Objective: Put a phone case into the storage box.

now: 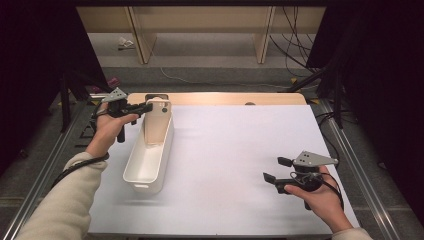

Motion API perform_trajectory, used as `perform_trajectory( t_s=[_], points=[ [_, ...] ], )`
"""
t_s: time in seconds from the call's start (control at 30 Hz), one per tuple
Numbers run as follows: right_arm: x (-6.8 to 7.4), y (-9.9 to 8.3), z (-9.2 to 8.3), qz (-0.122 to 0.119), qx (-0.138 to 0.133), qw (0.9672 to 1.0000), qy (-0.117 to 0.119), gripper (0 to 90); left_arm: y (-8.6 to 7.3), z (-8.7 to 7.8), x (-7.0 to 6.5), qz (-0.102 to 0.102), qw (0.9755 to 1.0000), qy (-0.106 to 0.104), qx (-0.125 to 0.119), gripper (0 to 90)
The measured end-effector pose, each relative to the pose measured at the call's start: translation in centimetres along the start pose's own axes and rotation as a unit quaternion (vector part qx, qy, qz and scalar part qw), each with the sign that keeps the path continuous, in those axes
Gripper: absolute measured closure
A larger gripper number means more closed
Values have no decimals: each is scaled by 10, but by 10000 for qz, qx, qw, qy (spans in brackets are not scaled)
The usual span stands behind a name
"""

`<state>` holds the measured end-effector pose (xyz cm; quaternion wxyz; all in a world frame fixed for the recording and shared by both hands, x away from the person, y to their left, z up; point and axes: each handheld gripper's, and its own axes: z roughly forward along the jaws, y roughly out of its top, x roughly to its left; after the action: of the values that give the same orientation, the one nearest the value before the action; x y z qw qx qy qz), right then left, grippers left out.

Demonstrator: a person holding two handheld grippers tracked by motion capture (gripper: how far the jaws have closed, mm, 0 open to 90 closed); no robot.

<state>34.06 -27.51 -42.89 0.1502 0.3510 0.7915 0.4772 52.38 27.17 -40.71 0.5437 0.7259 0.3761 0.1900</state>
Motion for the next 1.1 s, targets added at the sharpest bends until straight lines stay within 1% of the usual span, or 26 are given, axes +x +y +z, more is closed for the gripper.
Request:
perform_trajectory(
  t_s=[0.13, 0.27, 0.43, 0.6, 0.7, 0.8, 0.93, 1.1],
  points=[
    [0, 0, 0, -4, 12, 10000, -3, 202, 1, 1, 2, 52, 9999, 79, 109, 775],
    [0, 0, 0, -2, 5, 10000, 2, 201, 1, 1, 3, 75, 9996, 206, 181, 770],
    [0, 0, 0, 3, 9, 10000, 10, 201, 3, 3, 4, 161, 9988, 335, 316, 759],
    [0, 0, 0, 15, 12, 10000, 13, 201, 4, 5, 5, 234, 9979, 417, 445, 747],
    [0, 0, 1, 9, 15, 10000, 10, 201, 5, 6, 5, 282, 9969, 498, 540, 736],
    [0, 0, 1, 10, 10, 10000, 14, 200, 6, 7, 5, 316, 9963, 529, 606, 724],
    [0, 0, 1, 11, 12, 10000, 14, 200, 8, 9, 5, 381, 9947, 609, 742, 711],
    [0, 0, 1, 11, 14, 10000, 17, 200, 10, 11, 4, 477, 9917, 763, 916, 685]
  ],
)
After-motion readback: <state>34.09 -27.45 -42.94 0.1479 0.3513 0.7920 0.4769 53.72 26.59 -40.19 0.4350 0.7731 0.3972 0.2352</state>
